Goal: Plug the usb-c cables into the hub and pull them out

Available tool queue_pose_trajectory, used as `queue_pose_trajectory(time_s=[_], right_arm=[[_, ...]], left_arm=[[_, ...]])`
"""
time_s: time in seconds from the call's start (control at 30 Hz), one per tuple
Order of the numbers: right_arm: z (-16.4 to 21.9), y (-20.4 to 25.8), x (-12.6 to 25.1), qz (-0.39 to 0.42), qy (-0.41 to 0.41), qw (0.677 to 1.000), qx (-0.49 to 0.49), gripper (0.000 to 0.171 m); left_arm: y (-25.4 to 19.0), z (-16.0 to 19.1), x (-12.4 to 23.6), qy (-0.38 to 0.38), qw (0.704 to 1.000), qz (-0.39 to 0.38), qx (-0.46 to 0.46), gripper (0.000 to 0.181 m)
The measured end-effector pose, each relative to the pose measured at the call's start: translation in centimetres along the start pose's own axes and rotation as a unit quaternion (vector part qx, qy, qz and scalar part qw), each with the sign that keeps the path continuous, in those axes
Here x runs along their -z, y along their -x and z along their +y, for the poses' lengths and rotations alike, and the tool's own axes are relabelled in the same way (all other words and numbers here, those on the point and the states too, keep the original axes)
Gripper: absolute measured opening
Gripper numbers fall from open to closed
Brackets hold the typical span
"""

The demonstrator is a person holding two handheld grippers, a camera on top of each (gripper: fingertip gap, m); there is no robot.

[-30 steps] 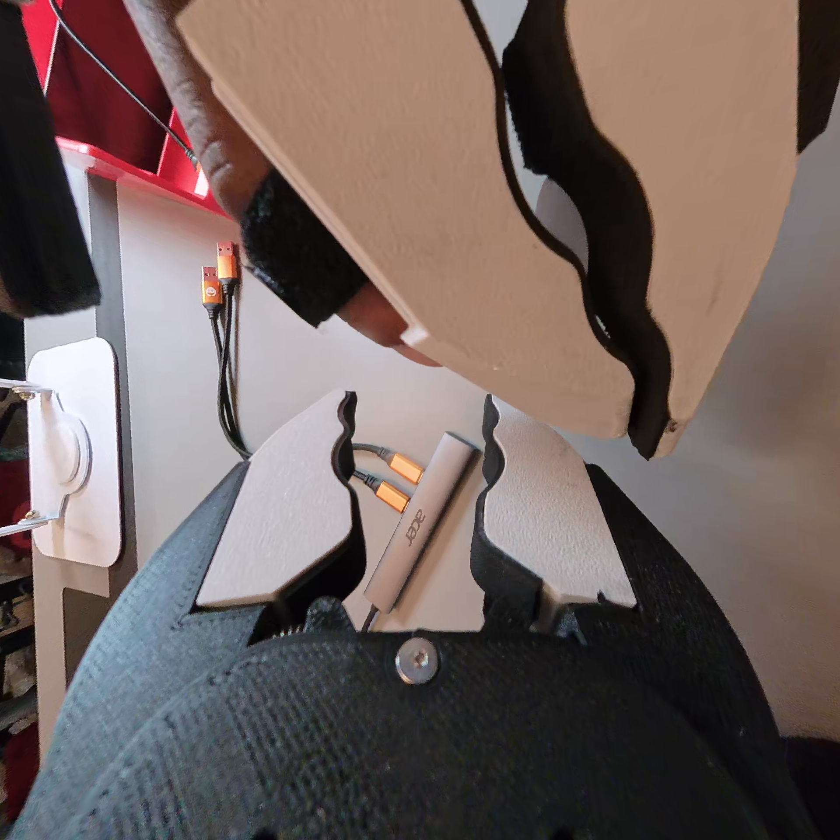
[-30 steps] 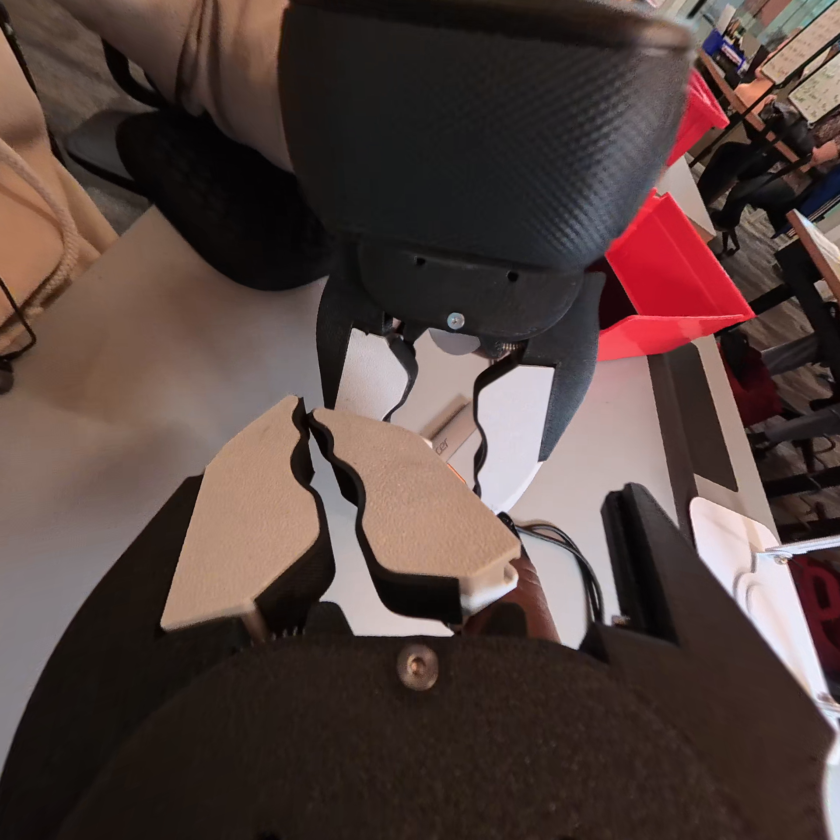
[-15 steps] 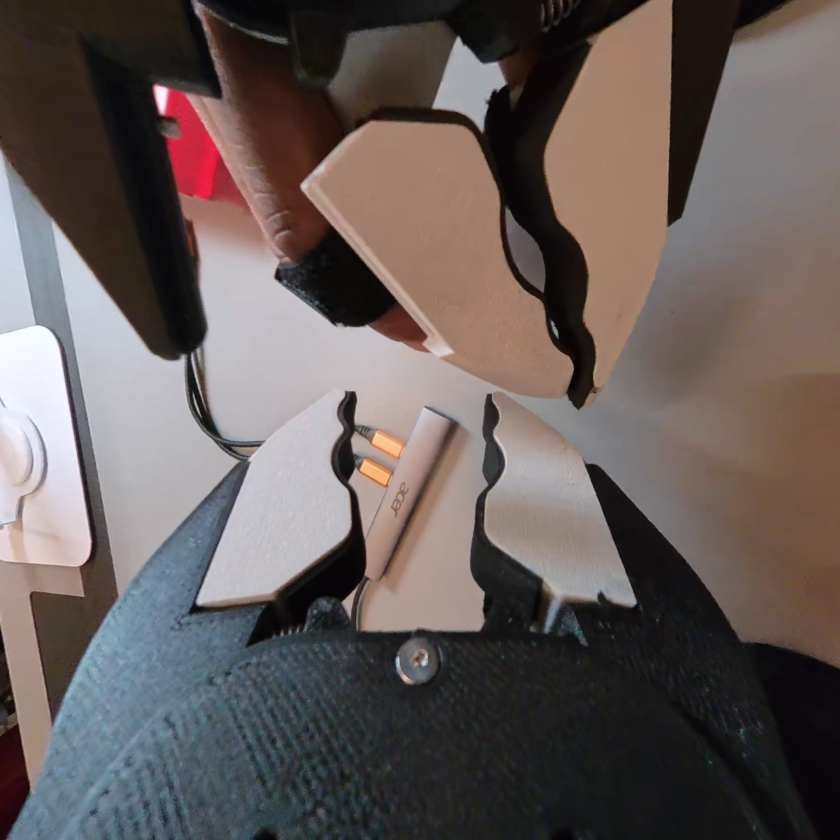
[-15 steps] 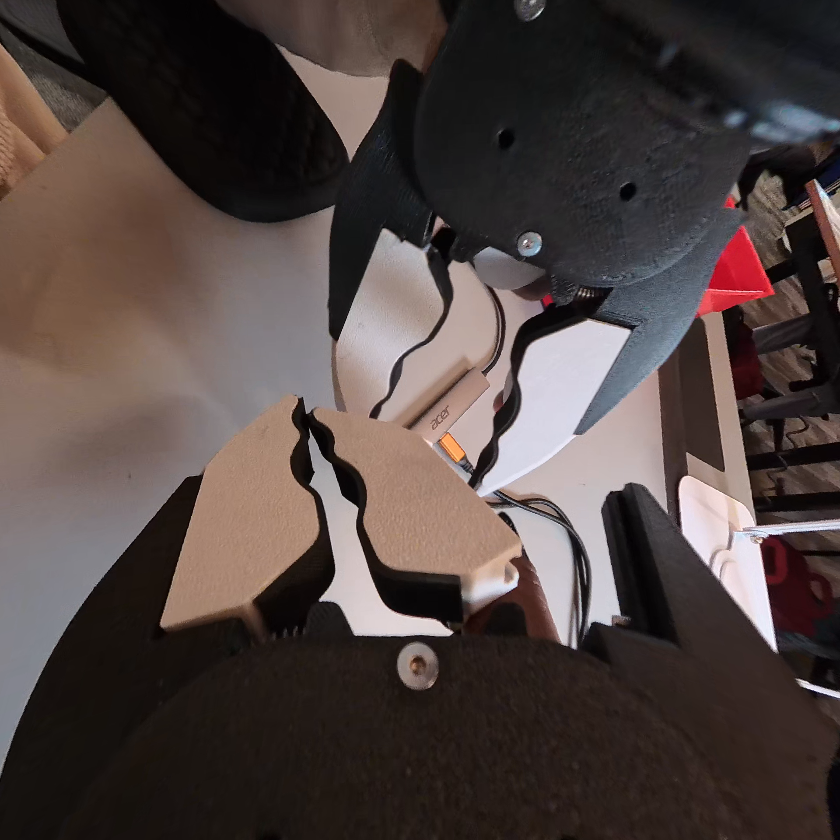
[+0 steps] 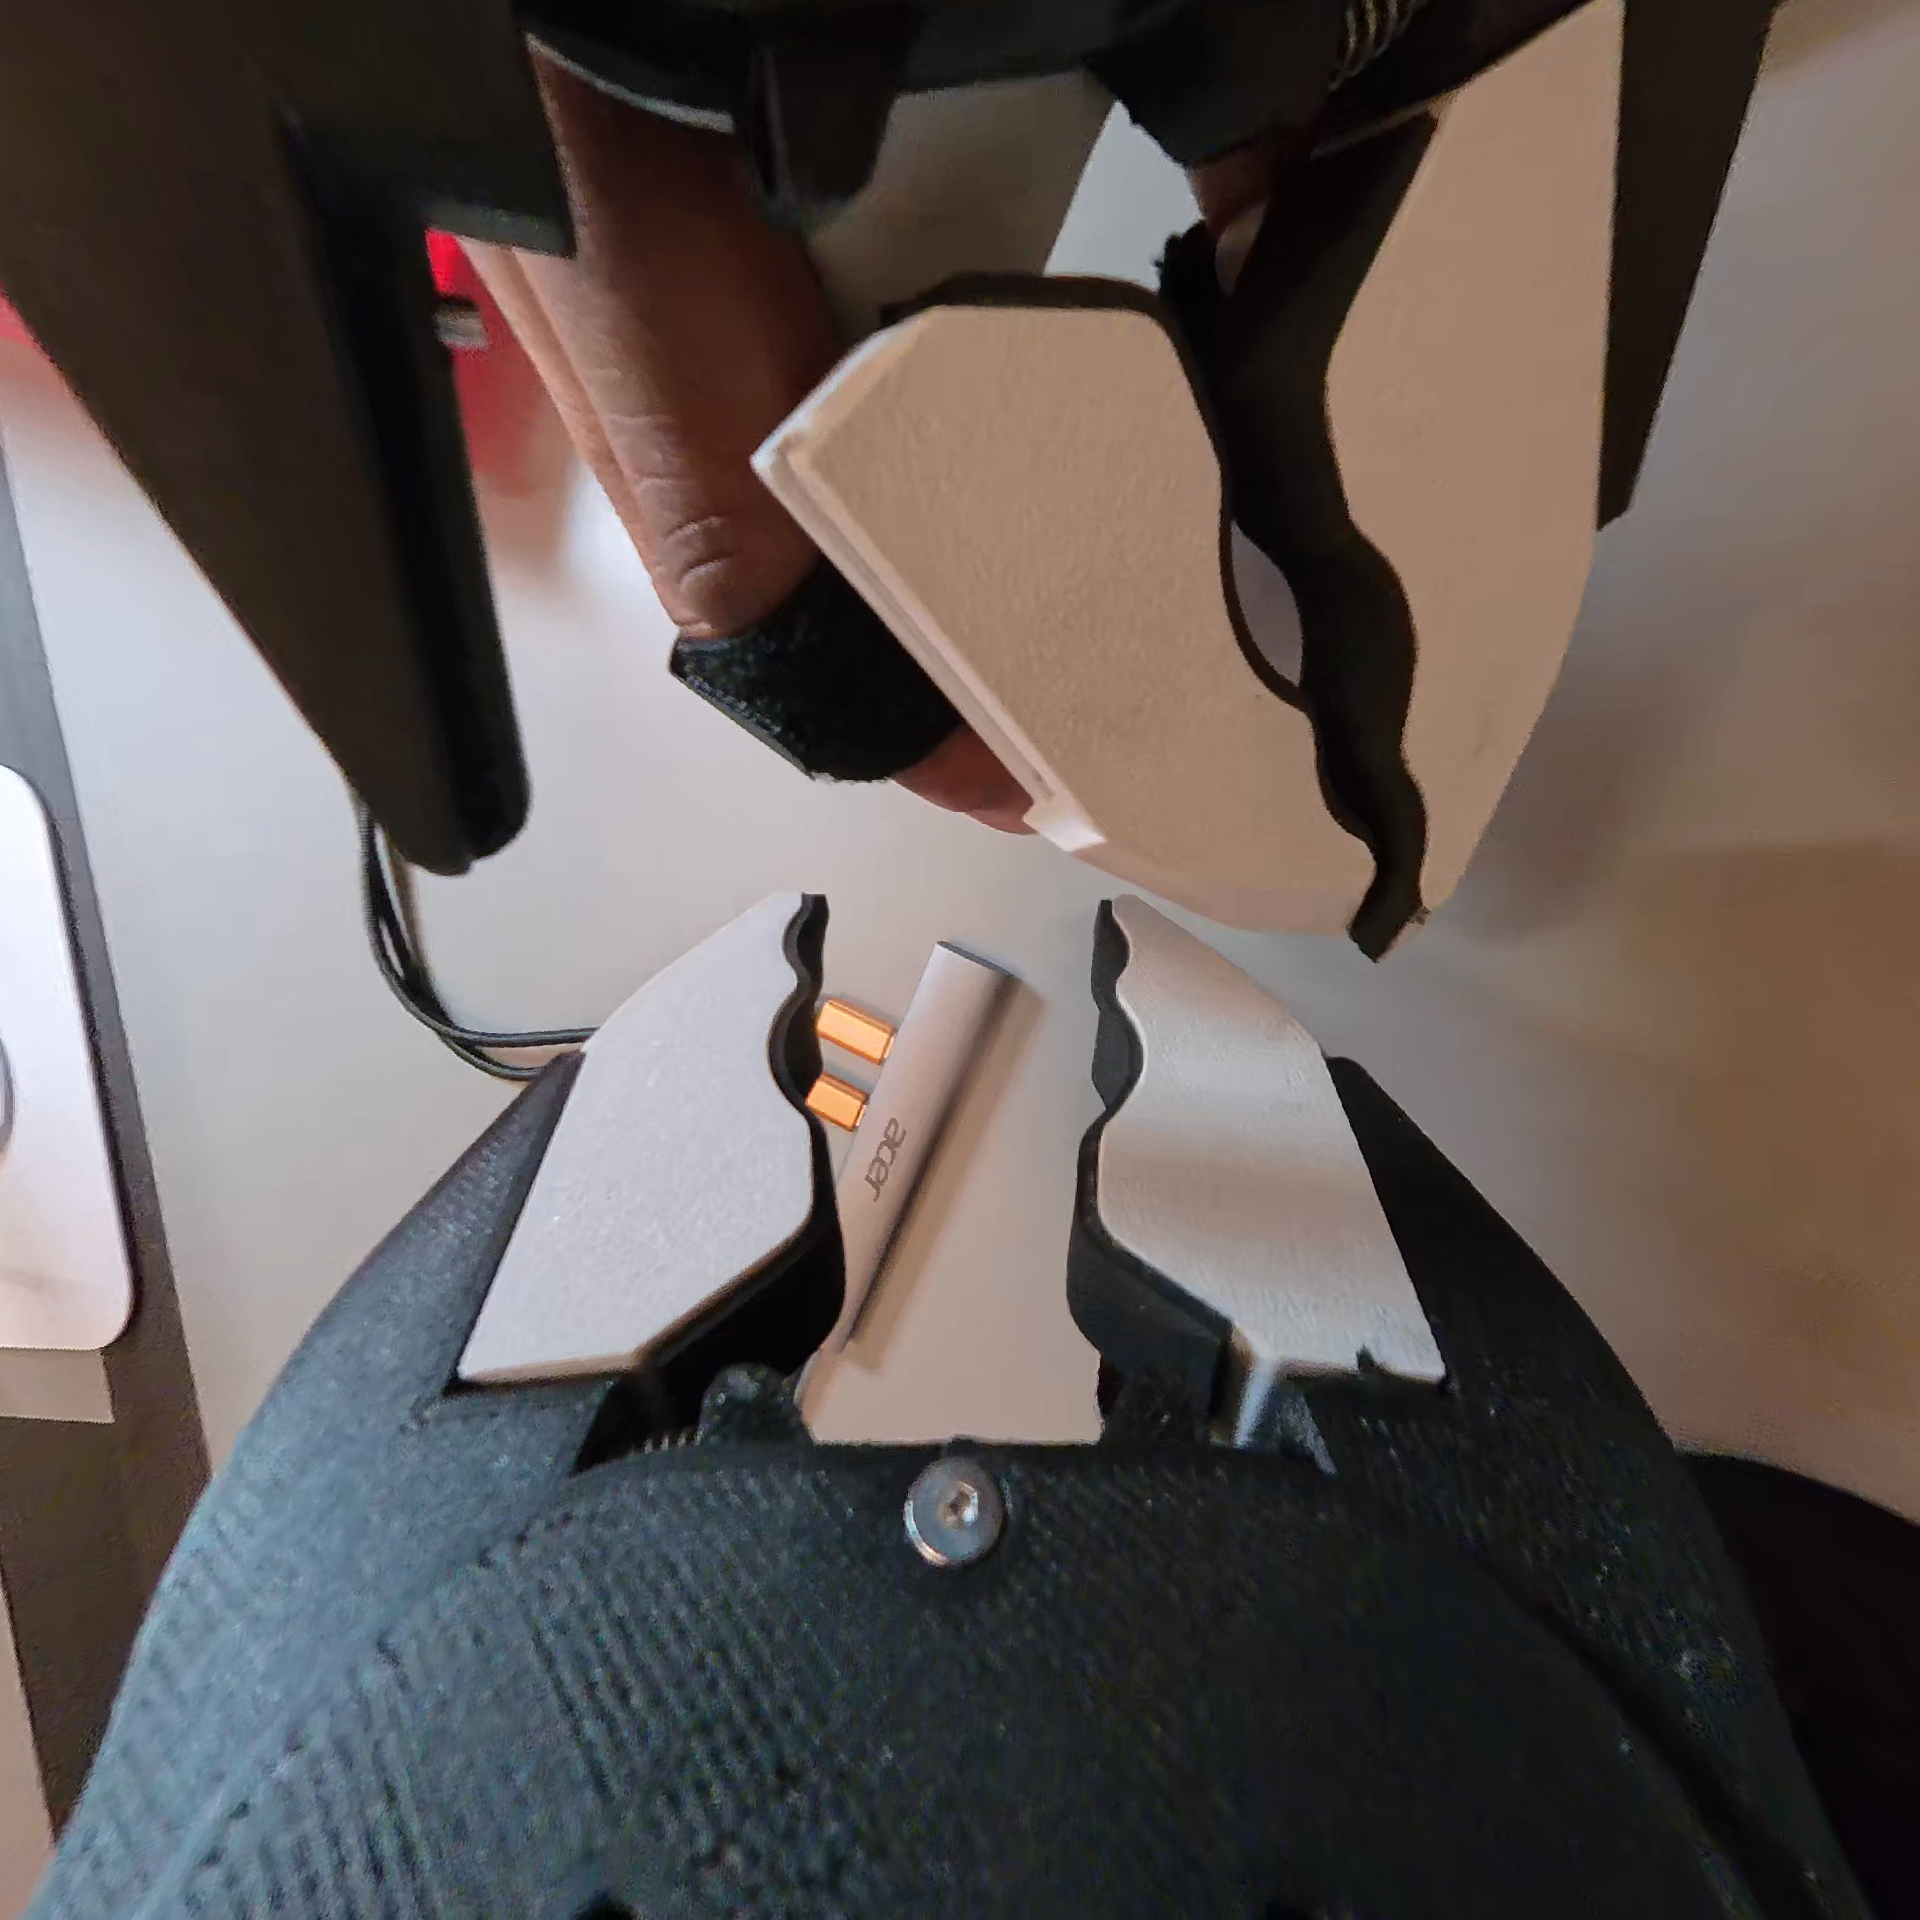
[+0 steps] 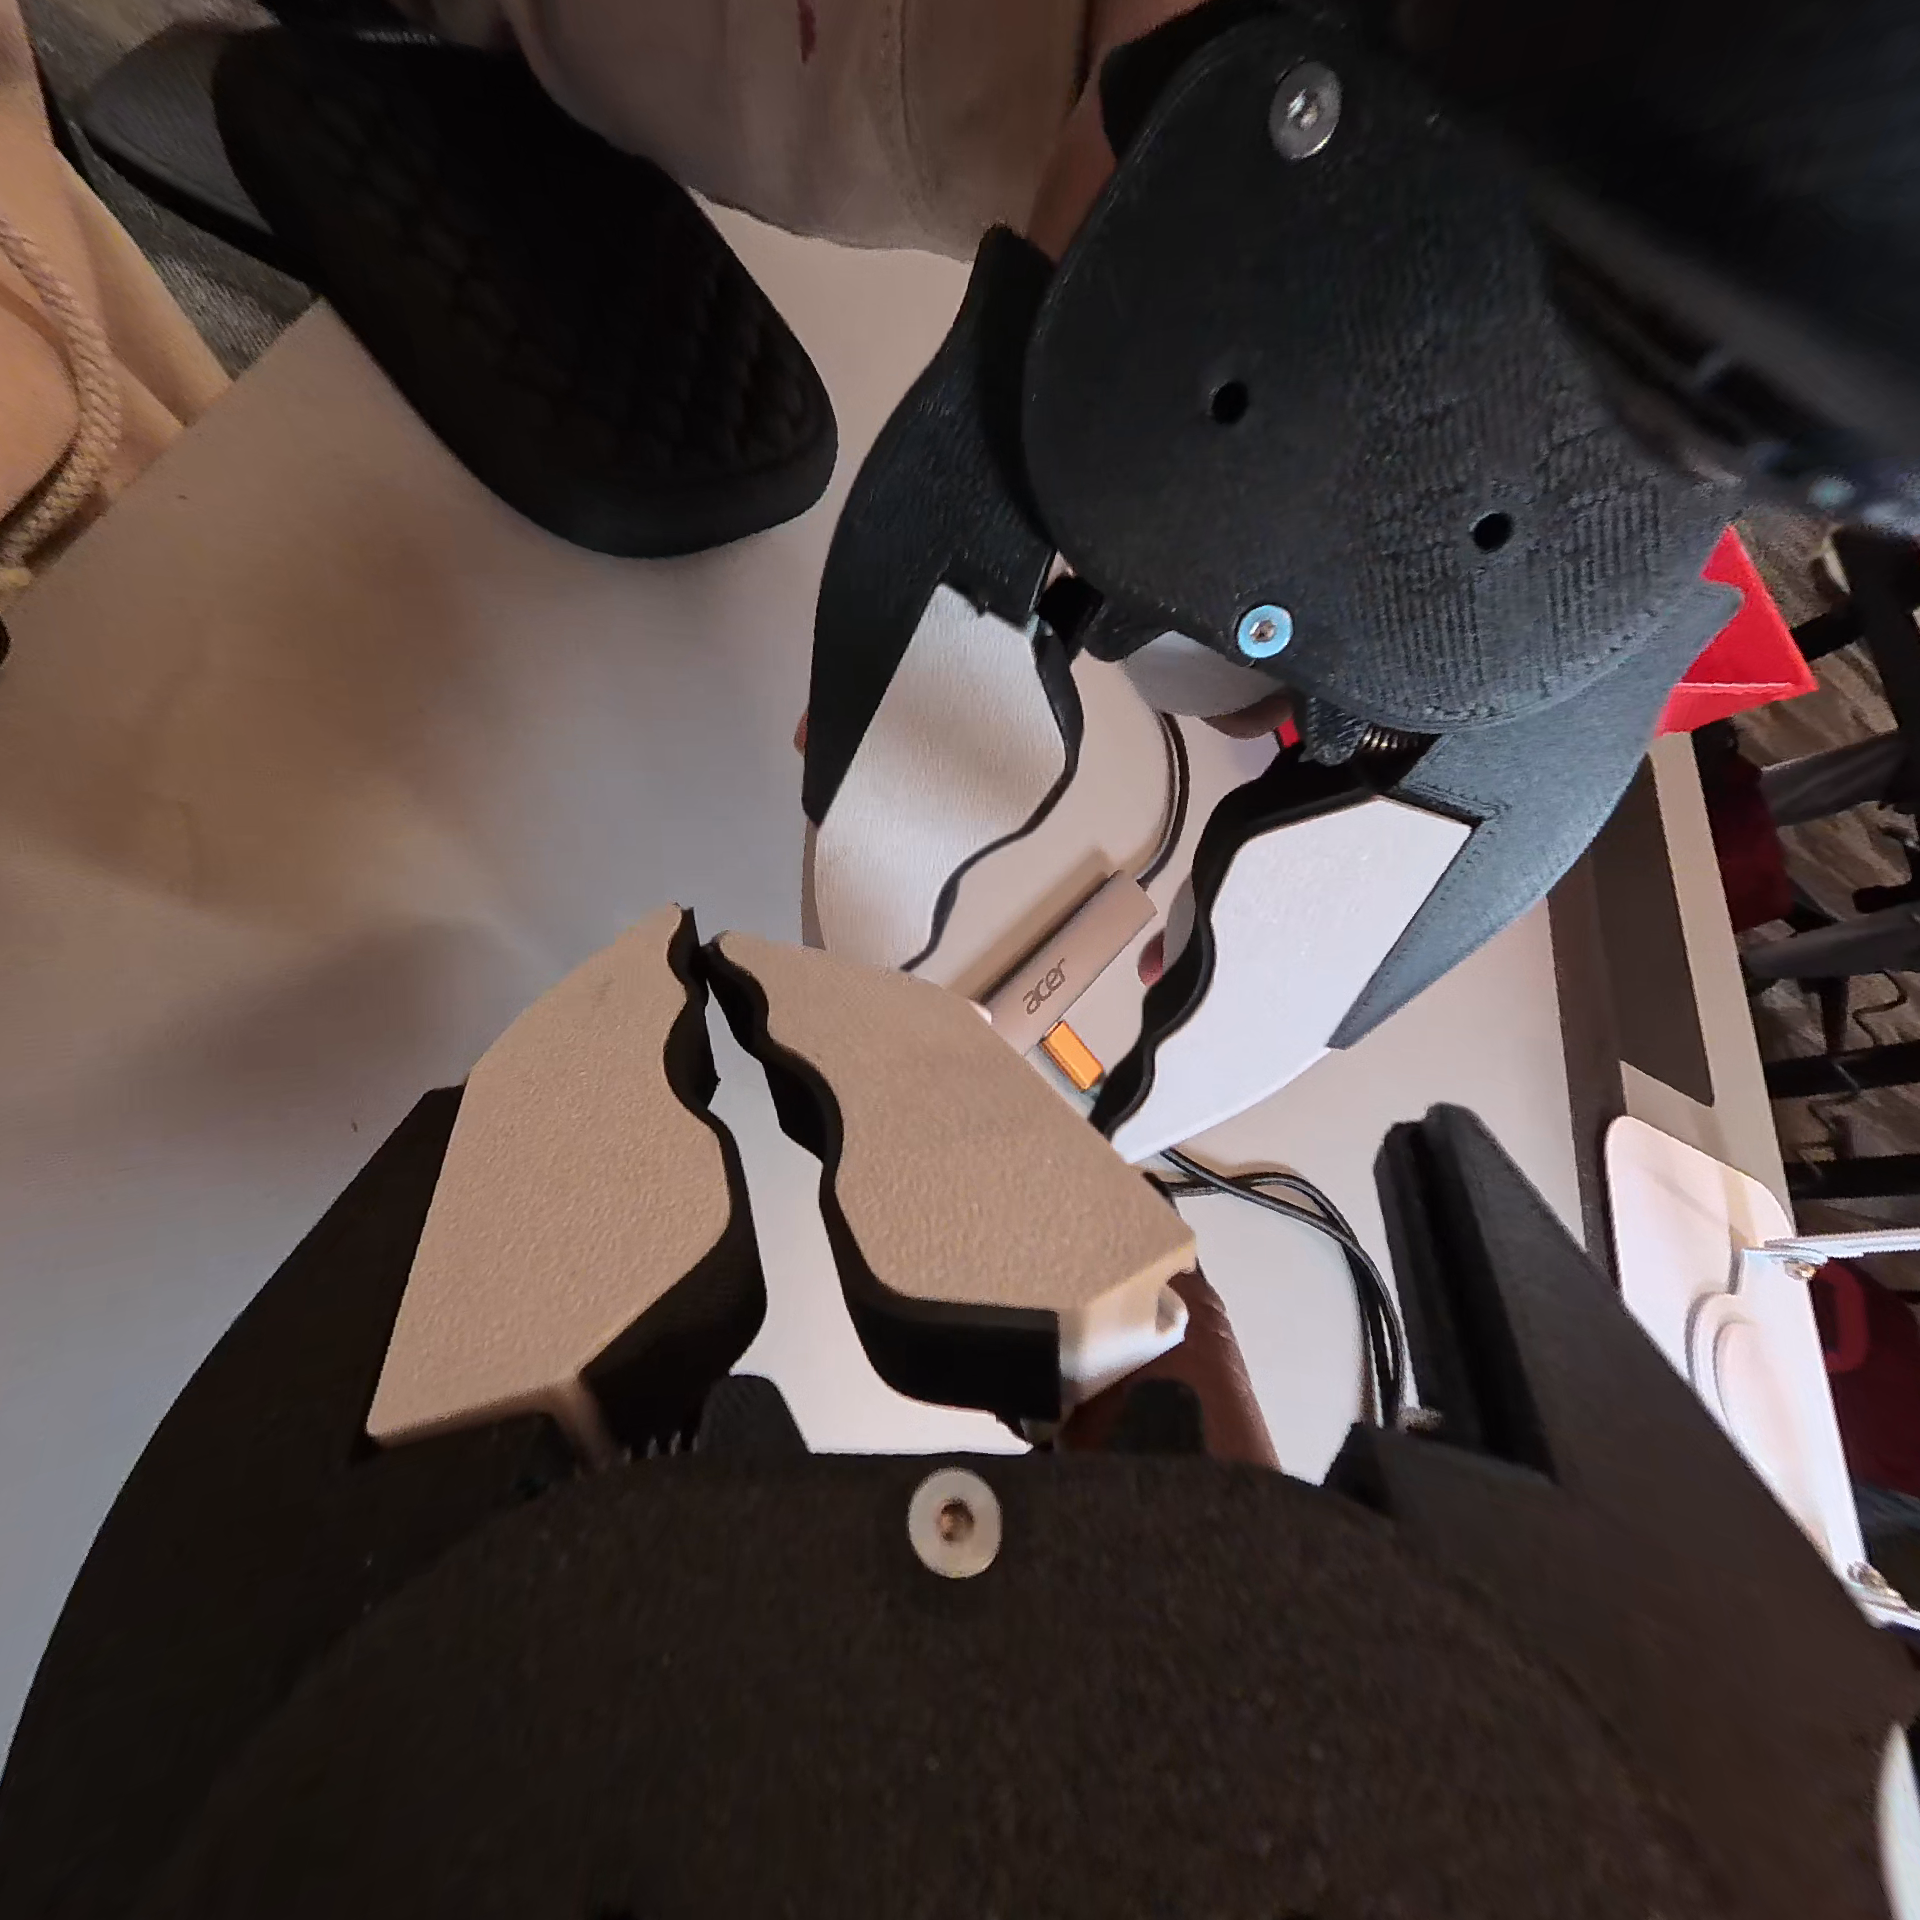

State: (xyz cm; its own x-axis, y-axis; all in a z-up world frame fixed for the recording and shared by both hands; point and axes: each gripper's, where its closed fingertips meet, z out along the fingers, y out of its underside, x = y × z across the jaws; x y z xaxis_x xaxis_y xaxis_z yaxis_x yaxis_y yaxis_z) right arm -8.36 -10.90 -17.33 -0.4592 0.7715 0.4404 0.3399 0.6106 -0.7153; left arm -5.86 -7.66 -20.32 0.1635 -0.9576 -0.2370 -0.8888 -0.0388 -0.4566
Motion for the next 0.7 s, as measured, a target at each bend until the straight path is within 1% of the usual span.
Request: queue_pose_trajectory(time_s=[0.3,0.47,0.7], right_arm=[[-1.1,-0.9,0.7,0.009,-0.042,0.999,-0.032,0.088],[-1.3,-1.5,0.9,0.011,-0.059,0.997,-0.052,0.088],[-1.3,-2.2,0.9,0.013,-0.077,0.994,-0.074,0.087]], left_arm=[[2.4,-0.8,-0.2,-0.023,0.996,-0.091,0.004,0.05],[3.7,-0.5,-0.2,-0.005,0.99,-0.138,0.0,0.05],[4.4,-0.3,-0.1,0.016,0.986,-0.167,-0.001,0.049]])
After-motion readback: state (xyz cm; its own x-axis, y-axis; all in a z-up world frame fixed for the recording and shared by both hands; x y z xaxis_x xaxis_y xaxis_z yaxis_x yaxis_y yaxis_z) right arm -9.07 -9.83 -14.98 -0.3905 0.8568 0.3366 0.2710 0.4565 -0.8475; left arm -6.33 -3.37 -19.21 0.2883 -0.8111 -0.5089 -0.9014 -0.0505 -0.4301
